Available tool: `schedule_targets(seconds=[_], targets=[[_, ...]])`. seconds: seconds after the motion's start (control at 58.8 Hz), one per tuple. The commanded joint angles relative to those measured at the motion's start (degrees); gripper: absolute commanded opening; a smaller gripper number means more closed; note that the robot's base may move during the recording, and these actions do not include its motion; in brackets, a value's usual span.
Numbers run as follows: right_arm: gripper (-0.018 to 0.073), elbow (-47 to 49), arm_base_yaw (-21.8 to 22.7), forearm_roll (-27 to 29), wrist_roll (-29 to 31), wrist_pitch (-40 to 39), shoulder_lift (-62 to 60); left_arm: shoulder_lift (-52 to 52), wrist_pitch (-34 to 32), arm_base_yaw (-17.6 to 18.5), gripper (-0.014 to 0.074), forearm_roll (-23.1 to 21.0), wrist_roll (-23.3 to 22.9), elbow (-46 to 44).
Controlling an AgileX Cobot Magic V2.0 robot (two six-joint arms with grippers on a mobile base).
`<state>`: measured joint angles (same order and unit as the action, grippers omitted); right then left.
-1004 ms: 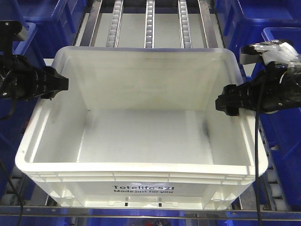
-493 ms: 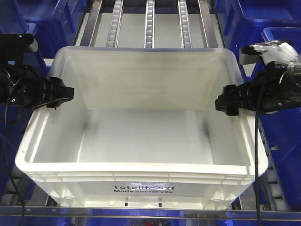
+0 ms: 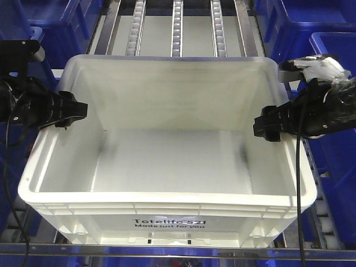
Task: Move bin from left to right shelf
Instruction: 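Lower both grippers onto the tote rims and close on them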
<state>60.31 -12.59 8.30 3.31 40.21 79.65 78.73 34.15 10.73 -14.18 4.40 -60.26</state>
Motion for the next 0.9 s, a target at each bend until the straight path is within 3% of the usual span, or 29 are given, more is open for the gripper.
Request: schedule_targets(seconds=[0.0, 0.187, 0.306, 0.408, 0.663, 0.732, 0.885], targets=[[0.0565, 1.77, 0.05, 0.19, 0.05, -2.05, -1.32, -1.49, -2.41, 0.25, 0.0426, -1.18, -0.03, -1.89], [0.0564, 1.77, 0.05, 0.19, 0.05, -1.78, -1.32, -1.49, -2.30, 0.25, 0.0419, -1.23, -0.03, -1.89], [0.0528, 1.77, 0.05, 0.19, 0.05, -2.11, -1.32, -1.49, -2.30, 0.25, 0.0369, -1.23, -0.03, -1.89], [0.0437, 1.77, 0.05, 0.19, 0.05, -2.36, -1.32, -1.49, -2.25, 0.25, 0.0279, -1.23, -0.03, -1.89], [0.0081, 1.77, 0.05, 0.19, 0.11, -2.06, -1.32, -1.55, -1.84, 0.25, 0.0004, -2.56, -0.03, -1.89], [-0.0008, 1.77, 0.05, 0.19, 0.17, -2.06, -1.32, -1.55, -2.15, 0.25, -0.0009, -2.80, 0.01, -1.89], [-0.0009, 1.77, 0.05, 0.19, 0.30, -2.06, -1.32, -1.55, -2.48, 0.25, -0.0008, -2.80, 0.01, -1.89]])
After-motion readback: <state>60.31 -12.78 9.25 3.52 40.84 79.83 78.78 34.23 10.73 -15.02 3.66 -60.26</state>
